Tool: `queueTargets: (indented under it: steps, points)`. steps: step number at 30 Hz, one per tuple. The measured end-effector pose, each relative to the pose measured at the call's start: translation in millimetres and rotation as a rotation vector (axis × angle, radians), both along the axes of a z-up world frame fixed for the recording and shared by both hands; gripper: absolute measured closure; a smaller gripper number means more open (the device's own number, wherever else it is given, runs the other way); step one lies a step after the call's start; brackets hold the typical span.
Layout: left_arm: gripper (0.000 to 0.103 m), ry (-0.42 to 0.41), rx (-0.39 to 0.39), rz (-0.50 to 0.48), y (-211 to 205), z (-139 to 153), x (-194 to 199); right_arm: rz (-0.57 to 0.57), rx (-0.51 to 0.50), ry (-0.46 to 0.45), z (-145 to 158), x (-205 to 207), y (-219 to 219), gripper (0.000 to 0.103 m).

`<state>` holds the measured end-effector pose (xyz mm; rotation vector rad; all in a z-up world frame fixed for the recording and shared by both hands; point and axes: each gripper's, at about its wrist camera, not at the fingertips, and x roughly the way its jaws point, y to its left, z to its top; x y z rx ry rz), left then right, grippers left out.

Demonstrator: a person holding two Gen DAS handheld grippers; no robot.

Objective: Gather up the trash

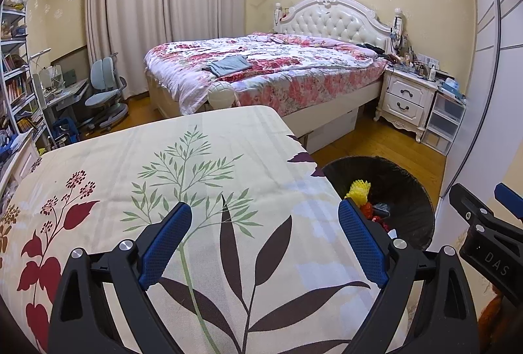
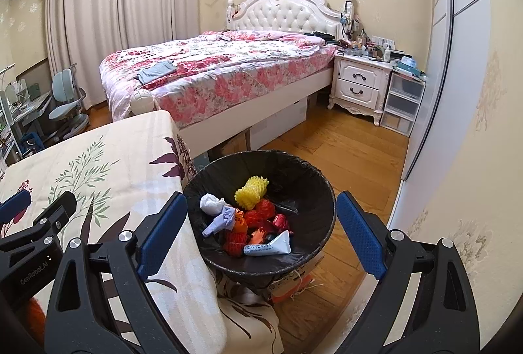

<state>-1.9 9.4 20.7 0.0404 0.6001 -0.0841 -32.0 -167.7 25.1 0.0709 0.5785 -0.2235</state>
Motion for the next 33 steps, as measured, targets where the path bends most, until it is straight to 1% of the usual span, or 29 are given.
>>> queueTargets:
  steps: [33]
  points:
    - [0.012, -0.002, -0.007, -0.002, -1.8, 0.3, -2.1, -0.003, -0.002, 0.002, 0.6, -1.1, 0.2, 0.012]
